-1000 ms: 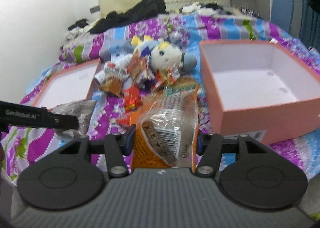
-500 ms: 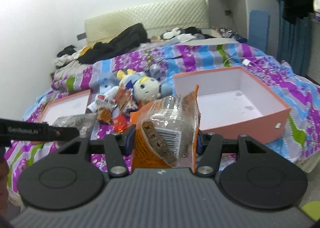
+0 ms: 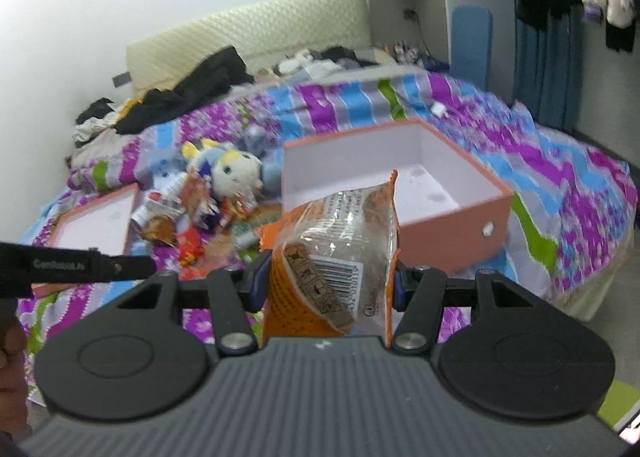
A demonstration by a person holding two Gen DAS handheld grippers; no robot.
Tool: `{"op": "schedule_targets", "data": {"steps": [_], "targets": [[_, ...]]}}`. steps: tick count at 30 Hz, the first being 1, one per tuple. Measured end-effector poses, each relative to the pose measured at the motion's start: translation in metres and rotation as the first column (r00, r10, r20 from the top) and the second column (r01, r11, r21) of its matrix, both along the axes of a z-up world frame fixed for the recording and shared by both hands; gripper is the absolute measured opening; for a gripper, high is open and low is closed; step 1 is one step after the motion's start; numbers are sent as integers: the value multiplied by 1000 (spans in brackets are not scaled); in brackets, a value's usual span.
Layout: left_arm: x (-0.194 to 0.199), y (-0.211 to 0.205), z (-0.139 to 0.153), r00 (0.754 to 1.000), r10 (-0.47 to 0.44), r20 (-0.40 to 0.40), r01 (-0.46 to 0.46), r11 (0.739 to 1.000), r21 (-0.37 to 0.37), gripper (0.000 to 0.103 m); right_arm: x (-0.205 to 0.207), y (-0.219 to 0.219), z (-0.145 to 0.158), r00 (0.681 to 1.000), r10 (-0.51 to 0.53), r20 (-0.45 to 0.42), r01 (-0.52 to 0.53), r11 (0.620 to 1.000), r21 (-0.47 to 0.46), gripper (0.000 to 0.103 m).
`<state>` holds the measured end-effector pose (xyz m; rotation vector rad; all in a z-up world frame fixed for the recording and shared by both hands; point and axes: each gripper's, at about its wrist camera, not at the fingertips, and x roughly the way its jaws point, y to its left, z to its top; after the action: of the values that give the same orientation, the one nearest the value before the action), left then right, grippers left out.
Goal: Organize snacks
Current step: 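Lift the foil candy with the left tool while the right tool lifts the orange bag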
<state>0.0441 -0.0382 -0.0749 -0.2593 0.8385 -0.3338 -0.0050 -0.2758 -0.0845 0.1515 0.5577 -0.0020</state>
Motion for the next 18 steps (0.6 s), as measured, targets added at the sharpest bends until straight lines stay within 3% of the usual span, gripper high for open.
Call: {"op": "schedule_targets", "data": {"steps": [2,5,10,12,14,15,18], "targets": [[5,4,-12,999,9,-46,-10,1000,-24,18,1,-6,-7,1000,-2,-15,2,1000,7,58],[7,3,-20,999,6,-48,-6,1000,14,19,5,-12,-17,999,-1,-36,1,1000,16,58],[14,-6,-58,986,-78,-147,86,995,48,19,18,-16,-27,998,12,-55,-11,999,30,58],[12,-9,-83,972,-110,-207,122,992,43,20,21,-15,-29,998,28,-62,-26,999,34,58],[9,-12,-110,948,-167,-270,181,983,27,38,22,-14,-32,997,39,-65,-37,999,32,58],[8,-15,-126,925,-204,-321,223,974,25,43,23,-15,-33,997,41,-68,-38,999,36,58],[1,-18,-161,882,-260,-393,297,954,34,45,23,-19,-36,996,40,-75,-35,997,66,58]]}}
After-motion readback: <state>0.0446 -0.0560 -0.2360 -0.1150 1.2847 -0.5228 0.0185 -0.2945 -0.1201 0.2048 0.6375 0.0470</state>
